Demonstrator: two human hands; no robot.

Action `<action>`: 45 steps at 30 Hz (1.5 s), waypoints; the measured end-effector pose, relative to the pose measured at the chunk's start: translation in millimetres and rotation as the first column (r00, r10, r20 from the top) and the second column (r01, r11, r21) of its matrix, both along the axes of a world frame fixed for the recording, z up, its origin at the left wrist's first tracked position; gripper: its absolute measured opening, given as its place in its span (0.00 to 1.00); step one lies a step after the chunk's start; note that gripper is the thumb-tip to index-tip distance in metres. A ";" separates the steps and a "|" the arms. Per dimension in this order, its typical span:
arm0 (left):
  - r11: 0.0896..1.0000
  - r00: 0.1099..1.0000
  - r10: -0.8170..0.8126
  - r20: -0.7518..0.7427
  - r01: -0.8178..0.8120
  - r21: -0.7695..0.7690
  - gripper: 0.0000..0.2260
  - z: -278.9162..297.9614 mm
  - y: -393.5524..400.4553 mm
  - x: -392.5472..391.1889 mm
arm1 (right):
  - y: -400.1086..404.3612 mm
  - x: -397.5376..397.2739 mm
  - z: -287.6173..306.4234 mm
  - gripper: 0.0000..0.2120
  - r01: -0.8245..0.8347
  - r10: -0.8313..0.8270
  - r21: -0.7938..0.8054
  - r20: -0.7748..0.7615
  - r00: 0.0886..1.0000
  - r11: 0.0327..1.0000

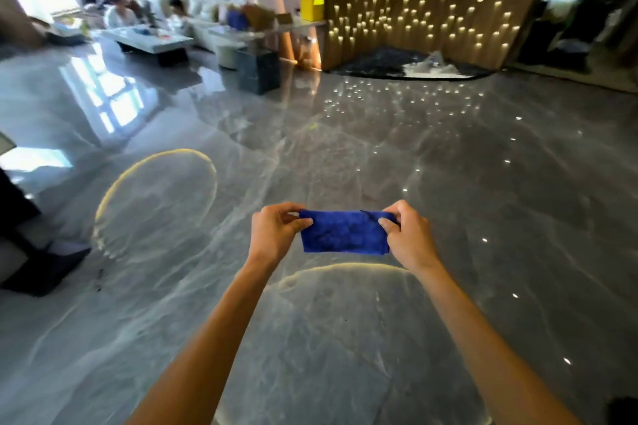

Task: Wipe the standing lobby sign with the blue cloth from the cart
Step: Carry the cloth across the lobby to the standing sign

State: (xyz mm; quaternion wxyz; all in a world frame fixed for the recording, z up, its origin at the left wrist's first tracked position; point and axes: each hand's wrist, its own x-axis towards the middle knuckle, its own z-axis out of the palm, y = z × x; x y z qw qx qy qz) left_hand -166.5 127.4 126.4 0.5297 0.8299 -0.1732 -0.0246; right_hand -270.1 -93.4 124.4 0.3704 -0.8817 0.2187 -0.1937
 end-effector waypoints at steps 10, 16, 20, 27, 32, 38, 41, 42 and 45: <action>0.947 0.949 0.316 -0.005 -0.315 0.060 0.07 -6.7 54.1 33.4 | 29.5 112.4 -2.7 0.06 -0.338 0.338 0.020 -0.025 0.941 0.941; 0.876 0.879 0.476 -0.009 -0.474 0.090 0.08 -8.4 96.2 35.7 | 72.5 158.2 -7.9 0.06 -0.501 0.504 0.061 -0.032 0.863 0.863; 0.826 0.830 0.557 0.002 -0.554 0.105 0.08 -9.7 130.7 39.9 | 108.8 187.0 -8.0 0.07 -0.588 0.591 0.071 -0.036 0.806 0.806; 0.749 0.752 0.660 0.004 -0.658 0.073 0.08 -23.6 206.3 58.2 | 192.9 232.8 -20.9 0.05 -0.688 0.692 0.087 -0.037 0.721 0.720; 0.713 0.712 0.702 -0.026 -0.701 0.036 0.08 -34.2 270.7 86.4 | 258.9 277.4 -25.0 0.05 -0.744 0.749 0.084 -0.054 0.661 0.663; 0.676 0.676 0.737 -0.021 -0.737 0.018 0.07 -37.0 338.2 128.6 | 331.9 326.6 -26.5 0.05 -0.765 0.769 0.085 -0.053 0.636 0.639; 0.667 0.666 0.745 -0.025 -0.745 0.009 0.07 -34.7 362.4 145.0 | 358.8 347.9 -26.9 0.05 -0.766 0.770 0.076 -0.051 0.636 0.638; 0.665 0.664 0.747 -0.032 -0.747 0.004 0.07 -34.3 369.1 149.3 | 367.0 353.8 -26.6 0.06 -0.767 0.770 0.073 -0.049 0.636 0.638; 0.665 0.665 0.746 -0.039 -0.747 -0.006 0.08 -33.6 386.4 159.9 | 389.0 368.4 -25.7 0.07 -0.765 0.768 0.070 -0.026 0.640 0.640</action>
